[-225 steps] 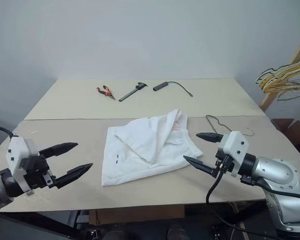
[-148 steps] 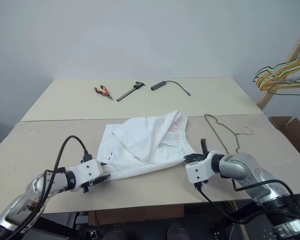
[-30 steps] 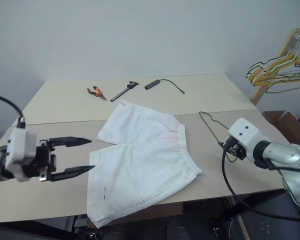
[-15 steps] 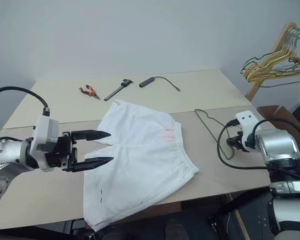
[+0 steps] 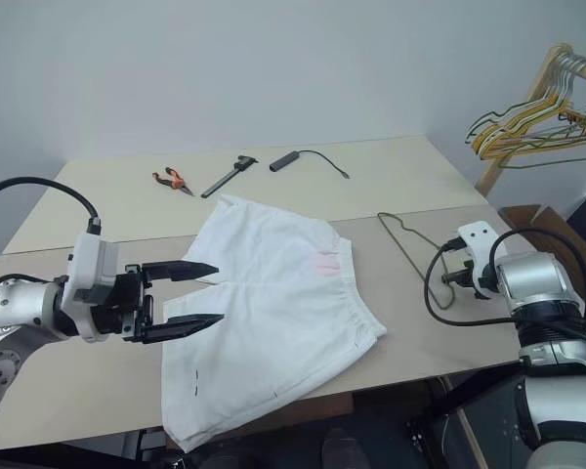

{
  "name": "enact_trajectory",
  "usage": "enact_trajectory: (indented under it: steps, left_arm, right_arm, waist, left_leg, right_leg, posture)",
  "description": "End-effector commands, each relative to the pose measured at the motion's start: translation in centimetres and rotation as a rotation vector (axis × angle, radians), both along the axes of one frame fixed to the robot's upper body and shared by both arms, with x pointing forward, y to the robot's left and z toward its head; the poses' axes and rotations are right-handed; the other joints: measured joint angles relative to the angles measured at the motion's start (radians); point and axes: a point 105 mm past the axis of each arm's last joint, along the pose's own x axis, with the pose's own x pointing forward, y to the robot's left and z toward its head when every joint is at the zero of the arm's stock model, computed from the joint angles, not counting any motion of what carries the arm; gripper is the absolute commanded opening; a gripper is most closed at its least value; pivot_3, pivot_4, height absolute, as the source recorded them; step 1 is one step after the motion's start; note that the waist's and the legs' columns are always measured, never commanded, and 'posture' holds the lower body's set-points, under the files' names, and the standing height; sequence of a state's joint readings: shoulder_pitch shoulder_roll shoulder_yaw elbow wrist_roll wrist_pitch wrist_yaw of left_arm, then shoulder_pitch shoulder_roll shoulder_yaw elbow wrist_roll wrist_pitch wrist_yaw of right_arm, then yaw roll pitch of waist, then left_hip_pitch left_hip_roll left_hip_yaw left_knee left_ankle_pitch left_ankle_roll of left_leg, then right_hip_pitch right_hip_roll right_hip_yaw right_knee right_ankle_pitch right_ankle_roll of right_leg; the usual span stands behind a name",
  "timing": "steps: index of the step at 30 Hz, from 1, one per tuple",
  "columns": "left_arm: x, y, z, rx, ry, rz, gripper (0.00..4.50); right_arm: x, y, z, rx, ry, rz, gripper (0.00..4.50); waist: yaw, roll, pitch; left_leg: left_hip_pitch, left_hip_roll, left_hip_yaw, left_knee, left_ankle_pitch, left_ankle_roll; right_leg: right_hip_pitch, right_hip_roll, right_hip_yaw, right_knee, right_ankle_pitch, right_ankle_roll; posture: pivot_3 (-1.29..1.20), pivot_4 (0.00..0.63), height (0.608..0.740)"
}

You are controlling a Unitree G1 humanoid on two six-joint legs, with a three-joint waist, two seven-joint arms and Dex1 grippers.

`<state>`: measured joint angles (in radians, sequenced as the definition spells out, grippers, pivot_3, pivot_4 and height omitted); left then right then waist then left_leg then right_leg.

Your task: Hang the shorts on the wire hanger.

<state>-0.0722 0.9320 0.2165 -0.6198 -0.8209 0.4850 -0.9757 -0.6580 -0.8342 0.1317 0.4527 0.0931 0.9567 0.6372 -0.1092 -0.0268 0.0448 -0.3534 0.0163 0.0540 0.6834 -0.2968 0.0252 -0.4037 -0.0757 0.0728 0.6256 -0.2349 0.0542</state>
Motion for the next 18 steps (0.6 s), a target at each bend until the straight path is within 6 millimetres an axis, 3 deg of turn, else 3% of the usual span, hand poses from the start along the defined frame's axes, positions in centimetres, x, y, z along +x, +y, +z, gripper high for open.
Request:
enact_trajectory:
  steps: [1, 12, 18]
  left_arm:
    - [-0.4, -0.1, 0.5, 0.003, -0.038, -0.012, 3.45]
    - [-0.5, -0.2, 0.1, 0.012, -0.032, -0.027, 3.45]
    - [-0.7, 0.0, -0.1, 0.019, -0.031, -0.023, 3.45]
  right_arm:
    - [0.1, 0.5, 1.0, -0.036, -0.039, 0.060, 0.02]
    - [-2.9, 2.1, -2.1, 0.002, 0.149, 0.195, 0.02]
    - [-6.6, 3.5, -1.3, 0.018, 0.229, 0.416, 0.02]
  waist:
    - [-0.002, 0.000, 0.000]
    - [-0.010, 0.001, -0.001]
    - [0.003, 0.001, -0.001]
  left_leg:
    - [0.000, 0.000, -0.001, 0.000, 0.000, 0.000]
    - [0.000, 0.000, -0.003, 0.001, 0.000, 0.000]
    - [0.000, 0.000, -0.005, 0.001, 0.000, 0.000]
  right_leg:
    - [0.000, 0.000, 0.000, 0.000, 0.000, 0.000]
    - [0.001, 0.000, 0.000, 0.000, 0.000, 0.001]
    - [0.001, 0.000, -0.001, 0.000, 0.000, 0.001]
  posture:
    - [-0.08, 0.000, 0.740]
    - [-0.07, 0.000, 0.740]
    - [-0.07, 0.000, 0.740]
